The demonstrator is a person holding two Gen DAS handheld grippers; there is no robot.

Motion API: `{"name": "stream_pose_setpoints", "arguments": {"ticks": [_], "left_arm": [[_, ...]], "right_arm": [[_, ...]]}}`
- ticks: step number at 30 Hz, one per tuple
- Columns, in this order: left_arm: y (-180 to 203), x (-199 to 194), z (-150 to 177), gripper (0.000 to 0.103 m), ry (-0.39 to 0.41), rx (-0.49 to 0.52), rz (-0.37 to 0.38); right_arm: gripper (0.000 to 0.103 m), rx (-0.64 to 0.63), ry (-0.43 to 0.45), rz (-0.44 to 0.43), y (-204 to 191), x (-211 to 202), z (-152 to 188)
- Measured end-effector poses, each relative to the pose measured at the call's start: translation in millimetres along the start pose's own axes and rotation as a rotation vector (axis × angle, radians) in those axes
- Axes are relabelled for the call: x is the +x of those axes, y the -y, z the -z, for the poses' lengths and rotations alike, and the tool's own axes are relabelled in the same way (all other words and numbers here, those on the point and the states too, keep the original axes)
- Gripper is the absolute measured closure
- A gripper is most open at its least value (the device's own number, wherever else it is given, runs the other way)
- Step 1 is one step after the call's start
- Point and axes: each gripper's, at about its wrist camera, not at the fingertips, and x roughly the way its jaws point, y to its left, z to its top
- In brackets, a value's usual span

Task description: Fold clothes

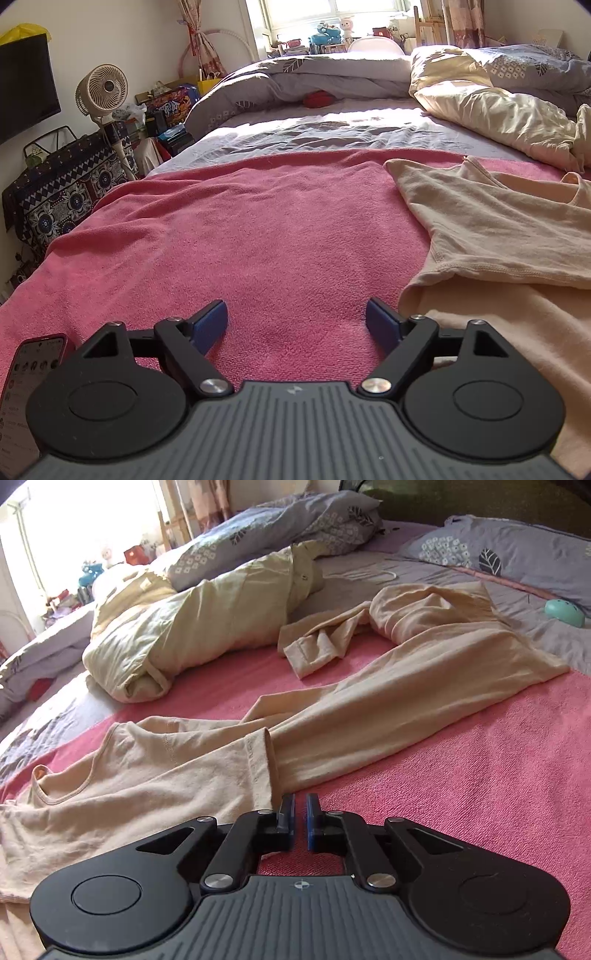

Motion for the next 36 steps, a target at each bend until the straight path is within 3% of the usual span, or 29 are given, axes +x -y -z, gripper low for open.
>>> {"name": "stream_pose_setpoints", "arguments": {"ticks": [3,4,5,6,9,13,15,17,20,21,22,25,28,36], "left_arm": [[-4.4,0.9,0.3,0.016,-0.006,-0.024,0.008],[-5.6,1.1,0.4,0.016,-0.007,-0.031,0.010],[-6.3,1.2,0.6,0.016,-0.008,-0.035,0.012],[-6.6,1.3,0.7,0.016,-0.009,-0.038,0.013],[-6.0,1.2,1.0,0.016,-0.008,-0.033,0.008],[-5.2,1.3,0.7,0.015,-0.007,-0.030,0.003],[-3.9,1.3,0.9,0.015,-0.006,-0.027,-0.002],[-3.6,1.4,1.1,0.015,-0.004,-0.026,-0.005],[-3.7,1.9,0.9,0.015,-0.005,-0.027,-0.006],[-3.8,2.2,0.8,0.014,-0.006,-0.028,-0.006],[-3.5,2.5,0.5,0.014,-0.007,-0.030,-0.007],[-2.8,3.5,-0.1,0.013,-0.008,-0.031,-0.009],[-3.2,4.1,0.1,0.013,-0.010,-0.037,-0.005],[-7.8,5.4,0.8,0.013,-0.012,-0.065,0.013]], "right_arm": [[0.088,0.038,0.026,0.003,22.5,-3.7,-5.5],[0.074,0.082,0.049,-0.005,36.2,-5.3,-7.5],[0.049,0.153,0.086,-0.004,54.7,-7.4,-9.8],[0.040,0.234,0.128,0.002,75.5,-9.5,-12.3],[0.038,0.457,0.212,0.040,139.0,-12.7,-21.9],[0.038,0.609,0.253,0.119,204.4,-2.2,-33.6],[0.039,0.672,0.269,0.100,231.8,10.6,-33.6],[0.037,0.673,0.300,0.082,242.9,21.4,-36.2],[0.019,0.582,0.303,0.099,238.1,38.1,-52.7],[0.019,0.562,0.301,0.116,236.0,43.1,-57.8],[0.027,0.543,0.299,0.132,233.9,48.1,-62.8],[0.098,0.639,0.268,0.107,249.0,55.7,-67.2],[0.099,0.749,0.254,0.000,269.2,54.1,-64.3],[0.099,0.543,0.341,-0.075,231.4,1.1,-95.8]]}}
